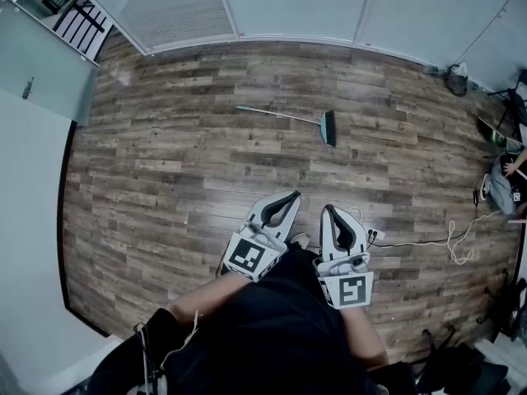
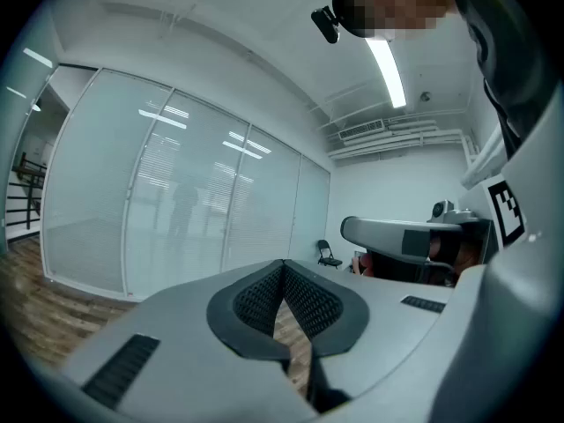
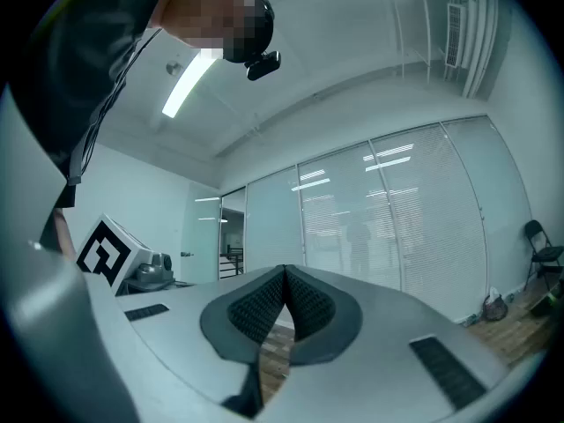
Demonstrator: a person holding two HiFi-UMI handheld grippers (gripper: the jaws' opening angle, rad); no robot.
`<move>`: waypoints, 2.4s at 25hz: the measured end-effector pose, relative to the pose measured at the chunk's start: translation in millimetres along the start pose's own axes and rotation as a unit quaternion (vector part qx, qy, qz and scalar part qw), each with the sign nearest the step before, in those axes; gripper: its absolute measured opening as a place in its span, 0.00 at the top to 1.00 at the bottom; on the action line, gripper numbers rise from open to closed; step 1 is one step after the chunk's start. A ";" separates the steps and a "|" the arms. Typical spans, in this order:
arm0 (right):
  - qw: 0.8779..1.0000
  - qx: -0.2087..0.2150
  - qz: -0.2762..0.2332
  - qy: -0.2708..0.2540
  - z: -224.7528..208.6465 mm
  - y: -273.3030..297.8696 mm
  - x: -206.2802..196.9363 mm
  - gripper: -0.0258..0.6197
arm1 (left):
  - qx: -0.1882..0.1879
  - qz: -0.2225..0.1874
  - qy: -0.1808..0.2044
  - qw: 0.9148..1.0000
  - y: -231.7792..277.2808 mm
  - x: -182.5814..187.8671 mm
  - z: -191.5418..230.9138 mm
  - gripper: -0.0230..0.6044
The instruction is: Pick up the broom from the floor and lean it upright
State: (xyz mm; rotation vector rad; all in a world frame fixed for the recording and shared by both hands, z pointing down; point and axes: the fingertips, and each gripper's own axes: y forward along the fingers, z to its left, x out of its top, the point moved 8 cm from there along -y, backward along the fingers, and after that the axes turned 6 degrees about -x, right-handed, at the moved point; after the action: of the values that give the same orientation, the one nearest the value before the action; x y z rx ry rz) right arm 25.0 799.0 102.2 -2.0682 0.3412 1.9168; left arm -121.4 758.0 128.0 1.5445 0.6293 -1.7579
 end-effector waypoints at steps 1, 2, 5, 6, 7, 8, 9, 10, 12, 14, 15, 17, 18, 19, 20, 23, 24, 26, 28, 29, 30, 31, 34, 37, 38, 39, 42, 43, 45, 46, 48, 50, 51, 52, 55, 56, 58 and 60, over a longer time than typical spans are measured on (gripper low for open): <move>1.000 0.002 -0.002 0.006 -3.4 -2.3 -1.0 0.93 | 0.003 -0.003 0.003 1.000 1.9 0.2 -2.0 0.93; 1.000 0.003 -0.002 0.012 -6.7 -4.5 -2.2 0.93 | 0.007 -0.005 0.006 1.000 3.1 0.3 -3.6 0.93; 0.999 -0.006 0.011 0.038 -15.2 -9.3 -9.0 0.93 | 0.024 -0.009 0.004 1.000 -2.0 -0.8 -0.7 0.93; 0.999 -0.008 0.022 0.048 -17.5 -9.2 -13.3 0.93 | 0.033 -0.009 -0.003 0.999 -5.9 -2.1 3.4 0.93; 0.998 -0.007 0.032 0.059 -19.8 -8.4 -18.5 0.93 | 0.043 -0.009 -0.012 0.999 -9.6 -4.4 8.5 0.93; 0.997 -0.005 0.039 0.069 -22.2 -7.7 -23.3 0.93 | 0.051 -0.009 -0.020 0.998 -12.6 -6.9 13.8 0.93; 0.996 -0.003 0.042 0.076 -24.4 -7.7 -26.9 0.93 | 0.058 -0.009 -0.026 0.998 -14.9 -8.8 18.2 0.93; 0.996 -0.004 0.040 0.078 -26.5 -8.3 -28.5 0.93 | 0.063 -0.008 -0.028 0.998 -16.3 -9.6 21.6 0.93; 0.997 -0.012 0.034 0.073 -30.2 -8.9 -27.4 0.93 | 0.067 -0.008 -0.029 0.997 -17.3 -8.2 27.1 0.93; 0.997 -0.025 0.032 0.069 -33.4 -7.8 -25.2 0.93 | 0.066 -0.012 -0.032 0.997 -16.1 -6.1 32.7 0.93; 0.997 -0.031 0.034 0.067 -35.0 -7.4 -24.9 0.93 | 0.065 -0.014 -0.033 0.997 -14.7 -5.8 35.0 0.93; 0.996 -0.042 0.038 0.067 -38.9 -6.8 -26.4 0.93 | 0.060 -0.014 -0.036 0.997 -10.2 -6.9 38.7 0.93; 0.996 -0.048 0.041 0.068 -41.1 -5.7 -27.7 0.93 | 0.056 -0.014 -0.037 0.998 -7.0 -7.9 41.2 0.93; 0.995 -0.054 0.042 0.070 -43.4 -3.6 -28.9 0.93 | 0.052 -0.012 -0.038 0.998 -3.2 -8.9 44.6 0.93; 0.995 -0.060 0.044 0.071 -45.9 -0.5 -30.0 0.93 | 0.048 -0.010 -0.040 0.998 1.2 -9.7 48.8 0.93; 0.994 -0.072 0.047 0.073 -54.9 13.9 -32.3 0.93 | 0.033 0.000 -0.047 0.998 18.1 -13.3 65.4 0.93; 0.993 -0.075 0.049 0.073 -58.9 20.7 -33.2 0.93 | 0.027 0.003 -0.049 0.998 25.6 -14.8 72.1 0.93; 0.993 -0.084 0.055 0.069 -67.5 36.2 -34.6 0.93 | 0.016 0.009 -0.055 0.998 42.1 -16.6 86.9 0.93; 0.992 -0.095 0.061 0.063 -73.9 51.4 -34.7 0.93 | 0.004 0.017 -0.062 0.998 56.9 -17.4 102.0 0.93; 0.991 -0.100 0.063 0.061 -76.9 59.9 -34.4 0.93 | -0.003 0.020 -0.064 0.998 63.7 -17.4 110.3 0.93; 0.991 -0.103 0.064 0.058 -80.4 69.8 -34.4 0.93 | -0.011 0.023 -0.063 0.998 71.0 -17.3 119.5 0.93; 0.991 -0.104 0.066 0.055 -84.9 81.0 -34.7 0.93 | -0.018 0.026 -0.061 0.998 78.8 -17.1 129.4 0.93; 0.990 -0.104 0.071 0.058 -100.3 117.6 -34.6 0.93 | -0.024 0.033 -0.060 0.997 101.0 -16.9 159.6 0.93; 0.989 -0.098 0.080 0.072 -113.0 161.6 -35.4 0.93 | -0.009 0.031 -0.067 0.997 118.2 -12.3 194.5 0.93; 0.988 -0.102 0.091 0.067 -117.4 176.2 -37.1 0.93 | -0.001 0.028 -0.074 0.997 123.2 -9.8 207.1 0.93; 0.987 -0.107 0.101 0.060 -120.7 190.3 -38.3 0.93 | 0.007 0.025 -0.082 0.996 126.7 -7.0 219.6 0.93; 0.987 -0.111 0.098 0.057 -120.2 228.4 -36.8 0.93 | 0.020 0.022 -0.096 0.995 125.8 1.0 252.6 0.93; 0.988 -0.111 0.095 0.055 -118.8 240.4 -36.0 0.93 | 0.021 0.022 -0.095 0.995 124.2 2.4 262.7 0.93; 0.988 -0.111 0.092 0.048 -117.0 264.7 -35.4 0.93 | 0.025 0.025 -0.099 0.994 122.2 2.3 283.2 0.93; 0.988 -0.110 0.093 0.047 -116.4 276.5 -35.8 0.93 | 0.027 0.027 -0.104 0.994 121.6 1.4 292.6 0.93; 0.988 -0.105 0.097 0.063 -115.9 296.8 -38.1 0.93 | 0.025 0.031 -0.113 0.993 120.7 -0.2 306.8 0.93; 0.985 -0.100 0.098 0.101 -116.7 311.7 -42.1 0.93 | 0.023 0.031 -0.117 0.992 119.6 -2.4 317.8 0.93; 0.983 -0.102 0.097 0.113 -117.7 318.0 -44.2 0.93 | 0.025 0.031 -0.121 0.992 119.8 -4.1 324.2 0.93; 0.982 -0.107 0.099 0.117 -118.5 323.9 -46.1 0.93 | 0.027 0.032 -0.126 0.991 121.2 -6.0 331.0 0.93; 0.981 -0.115 0.110 0.107 -118.0 334.7 -48.7 0.93 | 0.022 0.036 -0.135 0.990 128.0 -3.1 340.5 0.93; 0.981 -0.115 0.111 0.106 -117.9 337.0 -48.0 0.93 | 0.016 0.033 -0.135 0.990 130.5 2.1 340.1 0.93; 0.982 -0.118 0.105 0.107 -119.6 342.9 -45.7 0.93 | 0.015 0.020 -0.142 0.990 136.2 12.1 342.4 0.93; 0.982 -0.116 0.101 0.110 -121.3 350.6 -44.4 0.93 | 0.023 0.006 -0.146 0.989 141.0 16.9 349.4 0.93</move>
State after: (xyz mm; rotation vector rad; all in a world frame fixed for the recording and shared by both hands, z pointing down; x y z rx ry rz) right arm 3.4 427.4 134.1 -2.4952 0.4079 1.9196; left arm -237.3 403.4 183.3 1.2819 0.4352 -1.9529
